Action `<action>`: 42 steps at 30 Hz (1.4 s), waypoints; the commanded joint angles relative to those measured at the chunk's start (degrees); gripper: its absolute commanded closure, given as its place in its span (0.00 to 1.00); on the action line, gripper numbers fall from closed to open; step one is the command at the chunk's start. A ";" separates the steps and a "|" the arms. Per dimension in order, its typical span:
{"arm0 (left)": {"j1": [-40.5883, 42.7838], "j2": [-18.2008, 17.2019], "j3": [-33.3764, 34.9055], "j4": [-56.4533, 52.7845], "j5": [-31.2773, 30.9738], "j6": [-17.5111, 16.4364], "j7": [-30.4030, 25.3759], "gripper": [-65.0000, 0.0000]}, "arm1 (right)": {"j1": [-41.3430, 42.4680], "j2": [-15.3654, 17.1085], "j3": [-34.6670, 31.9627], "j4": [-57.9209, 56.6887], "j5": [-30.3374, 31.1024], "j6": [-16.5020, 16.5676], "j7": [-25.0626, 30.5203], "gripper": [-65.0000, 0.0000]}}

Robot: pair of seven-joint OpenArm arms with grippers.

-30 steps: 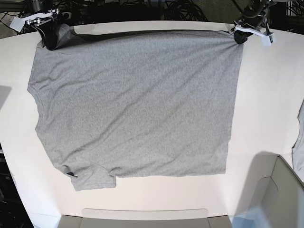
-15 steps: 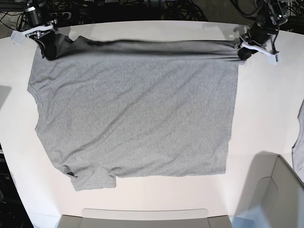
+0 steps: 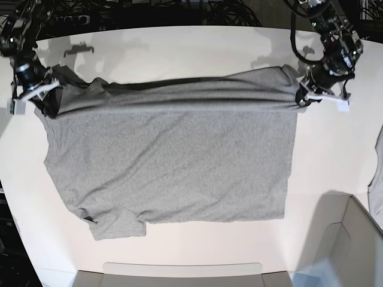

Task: Fold the T-shirt properly
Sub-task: 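Pinch the shirt edge with both grippers and lift it, then pull the lifted edge over the shirt body with both grippers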

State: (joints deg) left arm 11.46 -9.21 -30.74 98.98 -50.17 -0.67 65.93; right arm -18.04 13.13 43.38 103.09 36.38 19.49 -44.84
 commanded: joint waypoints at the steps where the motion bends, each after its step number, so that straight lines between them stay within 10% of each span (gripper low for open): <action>1: -1.57 -0.68 0.37 -0.21 -0.77 0.71 -0.83 1.00 | 1.74 0.98 0.01 -0.19 -0.91 0.25 0.75 1.00; 14: -12.91 -1.20 1.51 -11.99 -0.68 3.70 -0.92 1.00 | 14.66 0.63 -0.34 -14.17 -17.35 10.18 0.75 1.00; 25: -20.65 -0.85 1.60 -15.42 11.36 3.26 -0.92 1.00 | 21.78 1.16 -3.33 -20.14 -22.10 10.18 0.93 1.00; 42: -25.49 -2.08 9.51 -25.44 13.65 3.26 -8.39 1.00 | 33.03 2.30 -4.91 -32.01 -28.42 10.18 1.10 1.00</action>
State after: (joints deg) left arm -12.67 -10.70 -21.41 72.64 -36.05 2.79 58.92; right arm 13.56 14.28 38.39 70.02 7.49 29.63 -45.21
